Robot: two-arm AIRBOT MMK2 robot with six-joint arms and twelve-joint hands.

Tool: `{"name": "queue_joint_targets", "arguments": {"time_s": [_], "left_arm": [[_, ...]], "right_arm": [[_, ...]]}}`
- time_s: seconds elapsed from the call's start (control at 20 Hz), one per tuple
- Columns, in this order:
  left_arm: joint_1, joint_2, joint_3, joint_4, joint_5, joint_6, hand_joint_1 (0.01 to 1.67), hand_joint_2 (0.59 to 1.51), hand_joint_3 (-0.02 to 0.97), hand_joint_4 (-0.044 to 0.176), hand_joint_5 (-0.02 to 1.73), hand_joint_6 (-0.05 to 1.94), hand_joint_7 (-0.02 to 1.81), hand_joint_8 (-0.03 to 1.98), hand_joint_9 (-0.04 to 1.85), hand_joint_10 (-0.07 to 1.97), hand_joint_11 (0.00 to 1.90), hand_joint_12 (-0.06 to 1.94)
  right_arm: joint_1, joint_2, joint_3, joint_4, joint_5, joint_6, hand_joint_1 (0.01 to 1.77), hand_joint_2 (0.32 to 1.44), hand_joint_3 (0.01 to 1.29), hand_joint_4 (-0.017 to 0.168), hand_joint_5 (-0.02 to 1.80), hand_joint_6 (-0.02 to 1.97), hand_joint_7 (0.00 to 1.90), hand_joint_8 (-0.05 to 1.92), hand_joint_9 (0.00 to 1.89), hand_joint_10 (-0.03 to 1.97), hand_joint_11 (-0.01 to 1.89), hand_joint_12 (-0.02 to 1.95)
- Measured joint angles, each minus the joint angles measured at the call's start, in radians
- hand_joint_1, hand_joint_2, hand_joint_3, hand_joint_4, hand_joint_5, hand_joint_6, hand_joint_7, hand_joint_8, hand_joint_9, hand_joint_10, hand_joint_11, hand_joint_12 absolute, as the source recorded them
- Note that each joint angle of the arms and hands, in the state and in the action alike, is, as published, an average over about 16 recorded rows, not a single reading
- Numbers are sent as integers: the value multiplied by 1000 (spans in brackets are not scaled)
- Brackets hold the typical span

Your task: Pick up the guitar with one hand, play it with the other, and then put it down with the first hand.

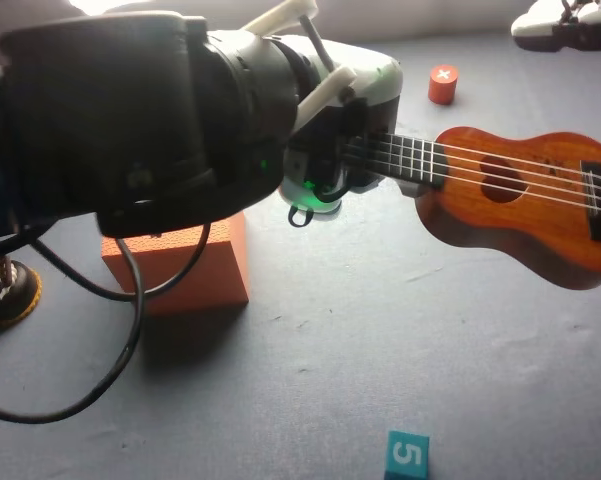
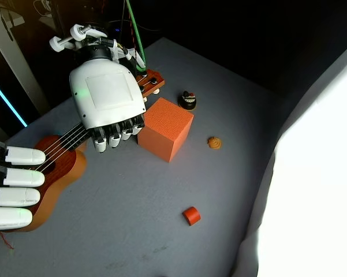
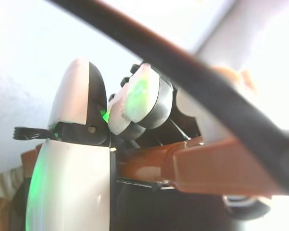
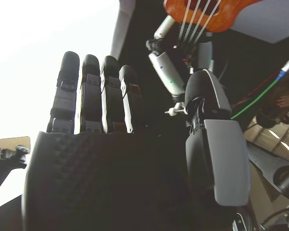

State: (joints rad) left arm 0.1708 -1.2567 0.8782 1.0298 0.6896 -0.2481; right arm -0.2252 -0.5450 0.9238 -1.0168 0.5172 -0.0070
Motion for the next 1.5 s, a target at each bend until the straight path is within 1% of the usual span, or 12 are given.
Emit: {"name": "queue_joint_targets", "arguments": {"time_s": [0.15,0.3,0.5,0.75,1.0,1.25,1.5], "left_arm": [[-20,28,-22,-23,-19,24,1532,1059,16,26,1314,1882,1350,1976,1433,1967,1495,1917],[-31,46,-39,-36,-28,35,1529,1061,12,37,1314,1882,1349,1972,1434,1961,1495,1917],[-38,56,-56,-46,-29,39,1525,1065,8,49,1319,1882,1349,1968,1437,1953,1493,1917],[-34,61,-67,-50,-27,40,1520,1069,1,53,1320,1882,1347,1962,1441,1943,1489,1918],[-28,61,-72,-50,-25,39,1518,1071,-3,52,1324,1882,1346,1960,1443,1940,1485,1917],[-24,60,-74,-49,-25,38,1517,1071,-3,48,1321,1882,1346,1960,1444,1940,1486,1917],[-23,58,-75,-46,-25,38,1514,1072,-4,45,1323,1882,1346,1960,1444,1940,1486,1917]], "right_arm": [[-5,4,1,-48,44,21,428,1232,17,1,208,30,226,21,202,17,12,638],[-13,10,-1,-81,83,33,413,1235,17,2,203,30,218,21,196,17,12,631],[-30,18,-5,-104,127,35,384,1245,17,3,186,30,211,21,185,17,12,589],[-62,26,-10,-122,160,30,358,1257,17,4,172,30,204,21,173,17,13,567],[-99,27,-14,-124,168,6,335,1268,17,5,163,30,194,21,162,17,13,520],[-135,18,-16,-107,148,-35,322,1272,17,5,169,30,186,22,163,17,12,581],[-157,9,-20,-86,127,-75,317,1272,16,1,183,30,179,22,162,17,12,595]]}}
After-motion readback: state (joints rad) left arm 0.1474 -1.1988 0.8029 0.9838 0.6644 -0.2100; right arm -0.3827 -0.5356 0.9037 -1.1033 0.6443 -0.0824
